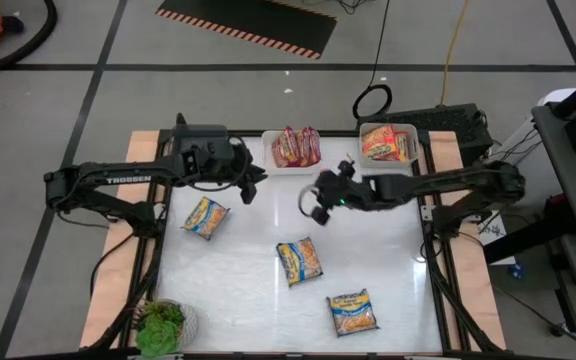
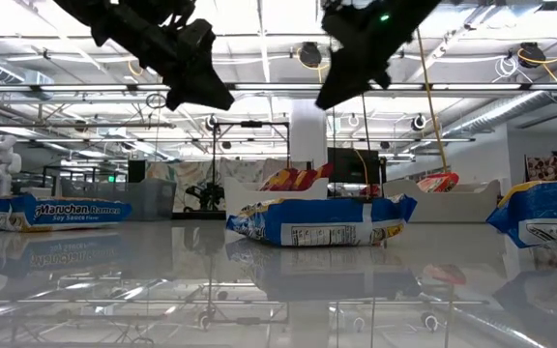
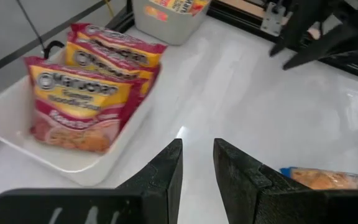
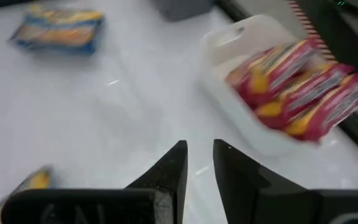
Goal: Sort Maruchan noodles
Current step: Put the middle blue noodle pack into the black bin
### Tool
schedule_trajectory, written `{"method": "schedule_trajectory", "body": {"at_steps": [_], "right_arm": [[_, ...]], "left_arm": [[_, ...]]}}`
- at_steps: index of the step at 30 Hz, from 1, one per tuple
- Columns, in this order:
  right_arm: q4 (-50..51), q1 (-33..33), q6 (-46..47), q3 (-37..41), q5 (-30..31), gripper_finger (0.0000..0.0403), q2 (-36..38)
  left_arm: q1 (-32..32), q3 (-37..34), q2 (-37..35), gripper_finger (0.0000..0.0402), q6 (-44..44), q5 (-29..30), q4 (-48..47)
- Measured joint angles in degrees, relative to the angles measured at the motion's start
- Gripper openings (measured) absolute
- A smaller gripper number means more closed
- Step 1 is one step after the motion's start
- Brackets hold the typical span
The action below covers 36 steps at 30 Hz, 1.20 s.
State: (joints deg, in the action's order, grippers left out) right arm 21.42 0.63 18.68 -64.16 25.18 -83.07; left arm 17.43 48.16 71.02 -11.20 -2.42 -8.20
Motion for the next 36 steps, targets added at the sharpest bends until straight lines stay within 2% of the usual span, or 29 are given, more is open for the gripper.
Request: {"method": "schedule_trajectory", "body": {"at_steps": [5, 10, 16, 25, 30, 36], "right_arm": [[-3.27, 5.7, 1.23, 8.79, -1.15, 0.0073, 4.82], [-14.37, 10.0, 4.39, 20.1, -6.28, 0.0073, 8.88], [-20.61, 12.66, 10.63, 29.2, -10.41, 0.0073, 9.53], [-36.22, 15.95, 4.46, 35.35, -8.81, 0.0073, 9.13], [-40.15, 16.73, 0.64, 35.51, -8.75, 0.0073, 9.16], [-40.17, 18.96, -1.44, 35.51, -8.77, 0.0073, 9.13]], "left_arm": [[-3.33, 0.0, 0.0, 0.0094, -2.25, 0.0, 0.4], [-7.85, 0.0, 0.0, 0.0094, -4.45, -0.04, 0.33], [-12.71, 0.0, 0.0, 0.0094, -5.9, 3.2, 0.24], [-17.22, 0.0, 0.02, 0.0094, -11.15, 10.08, 0.09], [-19.87, 0.0, 0.07, 0.0094, -14.49, 11.15, 0.14], [-25.58, 0.0, 0.09, 0.0094, -12.51, 16.11, 1.11]]}}
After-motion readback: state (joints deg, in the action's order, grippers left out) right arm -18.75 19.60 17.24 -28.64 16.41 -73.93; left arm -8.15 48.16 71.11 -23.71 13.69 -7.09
